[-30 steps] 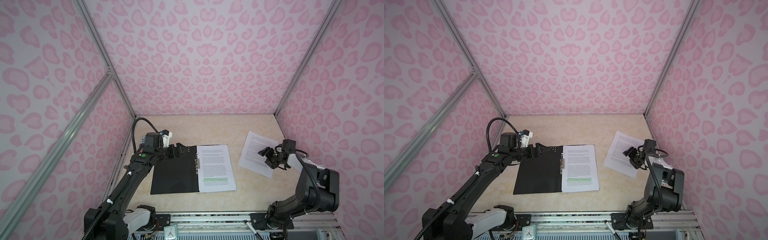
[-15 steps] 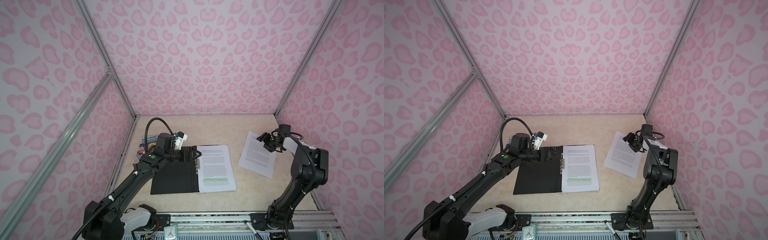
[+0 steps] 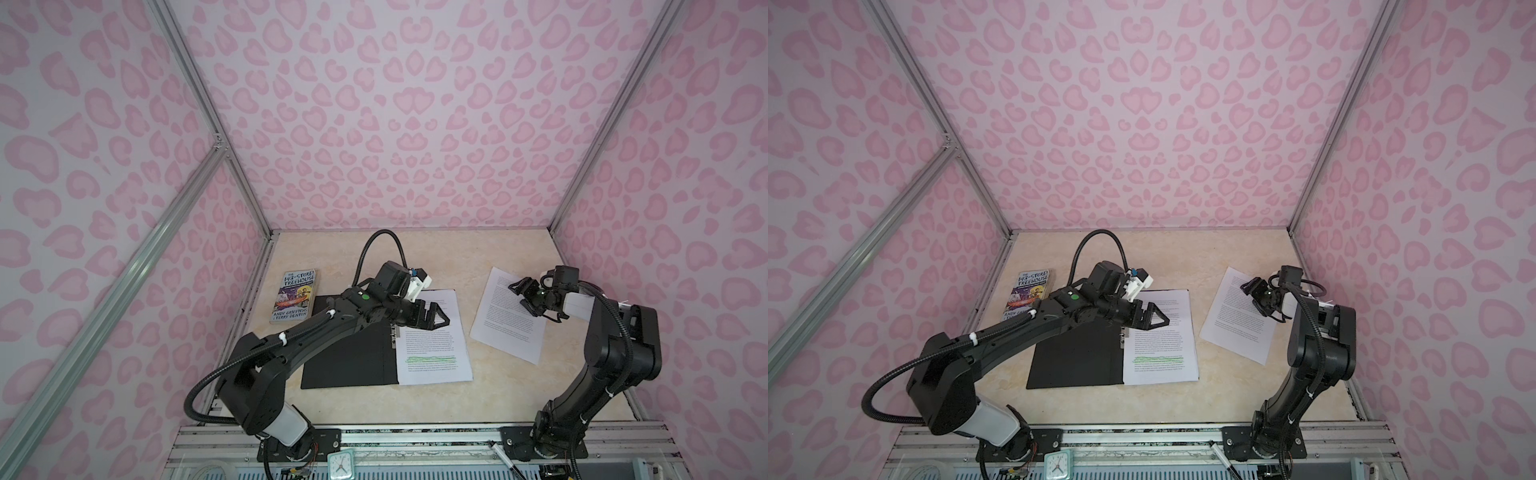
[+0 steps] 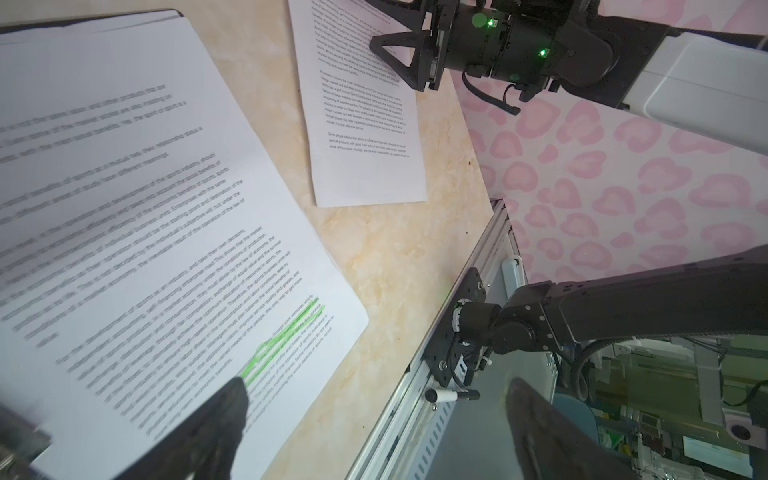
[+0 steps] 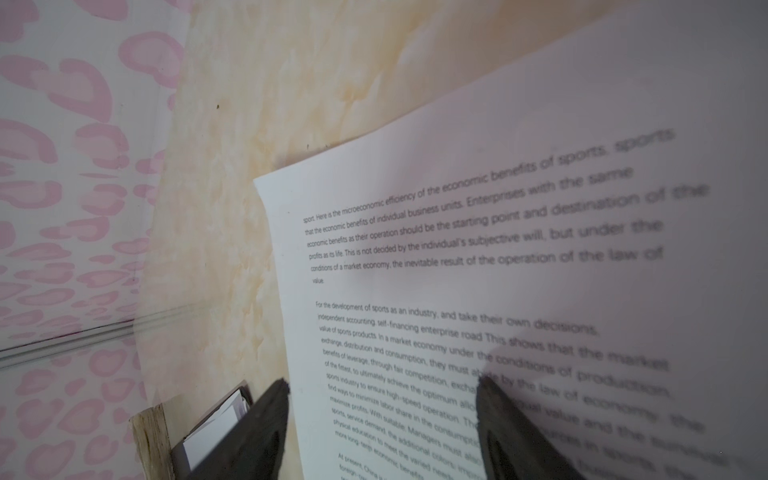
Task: Put the files into the folder
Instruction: 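Pinch the top loose sheet with the right gripper, then lift the sheet with the right gripper while the left gripper reaches over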
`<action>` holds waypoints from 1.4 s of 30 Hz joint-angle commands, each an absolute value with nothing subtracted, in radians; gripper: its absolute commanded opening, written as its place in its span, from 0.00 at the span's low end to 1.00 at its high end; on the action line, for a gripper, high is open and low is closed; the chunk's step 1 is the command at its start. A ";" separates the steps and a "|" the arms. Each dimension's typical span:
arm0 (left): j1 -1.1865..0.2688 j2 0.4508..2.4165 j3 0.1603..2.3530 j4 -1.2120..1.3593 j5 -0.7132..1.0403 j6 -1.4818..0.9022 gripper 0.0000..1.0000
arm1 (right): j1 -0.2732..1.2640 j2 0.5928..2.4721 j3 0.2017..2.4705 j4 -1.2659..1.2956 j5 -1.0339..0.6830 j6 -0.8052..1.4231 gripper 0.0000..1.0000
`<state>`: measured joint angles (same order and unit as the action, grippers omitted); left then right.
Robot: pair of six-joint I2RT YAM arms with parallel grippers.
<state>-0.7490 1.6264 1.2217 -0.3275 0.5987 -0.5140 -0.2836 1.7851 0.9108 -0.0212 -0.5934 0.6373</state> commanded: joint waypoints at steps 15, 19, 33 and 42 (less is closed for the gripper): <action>-0.877 2.261 1.883 -0.428 0.564 -0.422 0.95 | -0.477 1.400 0.669 -0.184 -0.527 0.684 0.75; -0.884 2.369 1.986 -0.428 0.553 -0.440 0.96 | -0.488 1.386 0.608 -0.160 -0.527 0.681 0.75; -0.884 2.517 2.086 -0.423 0.534 -0.503 0.95 | -0.499 1.429 0.503 -0.071 -0.605 0.699 0.74; -0.877 2.453 2.069 -0.362 0.564 -0.507 0.95 | -0.522 1.440 0.502 -0.079 -0.617 0.683 0.74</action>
<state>-0.8822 2.5023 2.0762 -0.3843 0.5587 -0.5041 -0.5137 1.4311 0.5129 0.0193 -0.6563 0.6888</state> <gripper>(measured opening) 0.951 0.743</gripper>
